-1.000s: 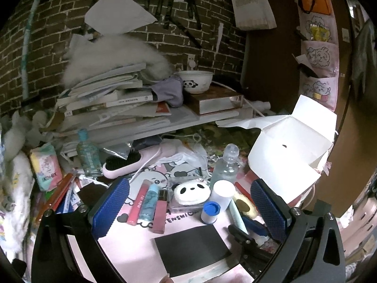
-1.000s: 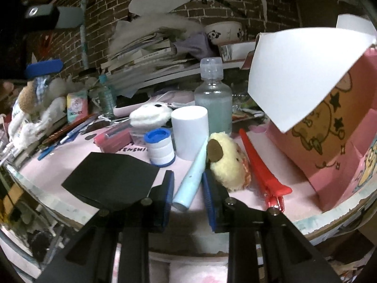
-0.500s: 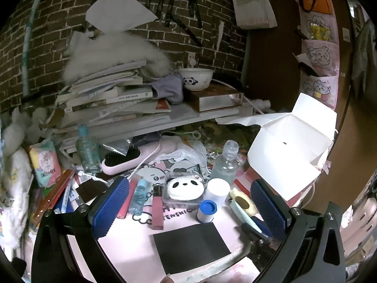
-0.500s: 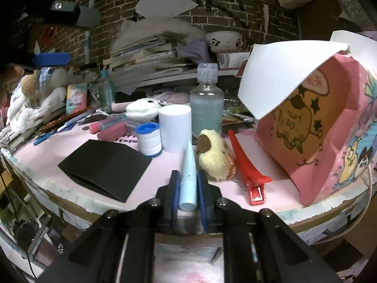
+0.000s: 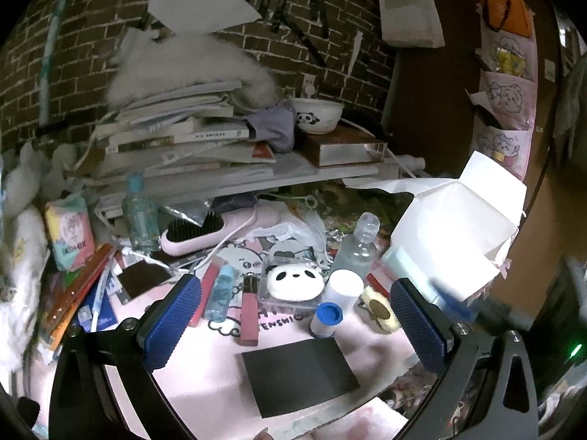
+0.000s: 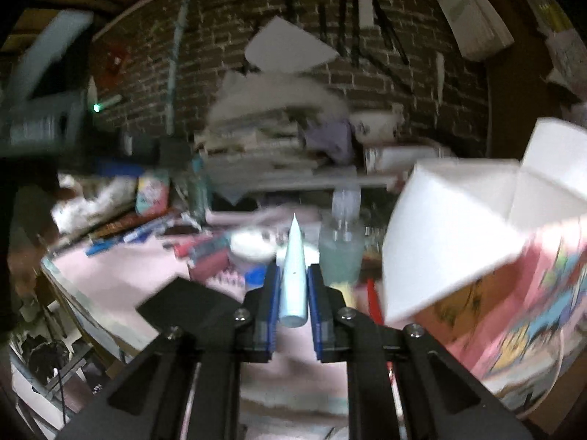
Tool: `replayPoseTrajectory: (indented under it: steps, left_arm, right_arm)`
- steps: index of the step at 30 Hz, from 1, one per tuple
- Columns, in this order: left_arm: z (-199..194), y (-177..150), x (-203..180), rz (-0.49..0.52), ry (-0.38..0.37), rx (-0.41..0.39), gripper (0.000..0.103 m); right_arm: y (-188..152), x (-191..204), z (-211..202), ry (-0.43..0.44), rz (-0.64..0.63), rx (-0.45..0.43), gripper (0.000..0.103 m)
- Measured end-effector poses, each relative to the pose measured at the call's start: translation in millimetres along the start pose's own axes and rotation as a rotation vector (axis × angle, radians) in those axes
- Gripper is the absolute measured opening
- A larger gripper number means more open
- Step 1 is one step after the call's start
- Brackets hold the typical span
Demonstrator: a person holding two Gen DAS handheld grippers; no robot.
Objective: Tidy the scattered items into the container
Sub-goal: 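Carry the pale blue tube in the right gripper into the white box and release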
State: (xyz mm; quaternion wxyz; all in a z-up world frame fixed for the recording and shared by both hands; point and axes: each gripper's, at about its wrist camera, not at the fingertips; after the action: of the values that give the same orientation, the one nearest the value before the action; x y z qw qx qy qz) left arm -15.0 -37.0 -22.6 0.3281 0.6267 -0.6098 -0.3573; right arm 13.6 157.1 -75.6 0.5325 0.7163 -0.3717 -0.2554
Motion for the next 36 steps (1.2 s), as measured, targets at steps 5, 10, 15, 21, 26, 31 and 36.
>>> replayPoseTrajectory:
  steps: [5,10,15,21,26,31,36]
  left_arm:
    - [1.0,-2.1,-4.5,0.028,0.043,-0.006,0.103]
    - [0.2,-3.2,-11.5,0.063,0.046,-0.023,0.103]
    - [3.2,-5.5,-21.3,0.098,0.031,-0.012,0.103]
    - [9.9,-7.7,-24.2,0.07,-0.05,0.022,0.103]
    - [13.0,-9.0,-28.6,0.087,-0.006,0.014,0.103]
    - [14.3,-10.6,-34.5,0.128,0.017,0.009,0.103]
    - [14.6,-10.3,-35.9,0.12,-0.017,-0.001,0.103]
  right_arm:
    - [40.5,-21.1,-17.2,0.052,0.0,0.011,0.012]
    - [65.5,-57.5,-36.7,0.007,0.042,0.053,0.012]
    - [76.4,-96.9,-50.3,-0.09,0.07,0.137,0.012]
    - [85.3,-145.3,-52.3,-0.136,0.142,0.272,0.012]
    - [83.2,-170.1,-43.6,-0.134,0.181,0.388,0.012]
    - [81.5,-181.7,-30.0,-0.141,0.181,0.502,0.012]
    - [77.8,-192.4,-13.9,-0.099,0.235,0.594,0.013]
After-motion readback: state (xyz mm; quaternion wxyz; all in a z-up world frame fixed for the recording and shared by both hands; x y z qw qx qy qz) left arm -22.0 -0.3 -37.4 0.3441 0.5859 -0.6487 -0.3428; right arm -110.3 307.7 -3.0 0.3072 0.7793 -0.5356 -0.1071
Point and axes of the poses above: each gripper's, at about its wrist camera, not at the fingertips, and z roughly the way its jaws point, x to its left, y to its top, and after that the axes turned 15 degrees about y, right-handed
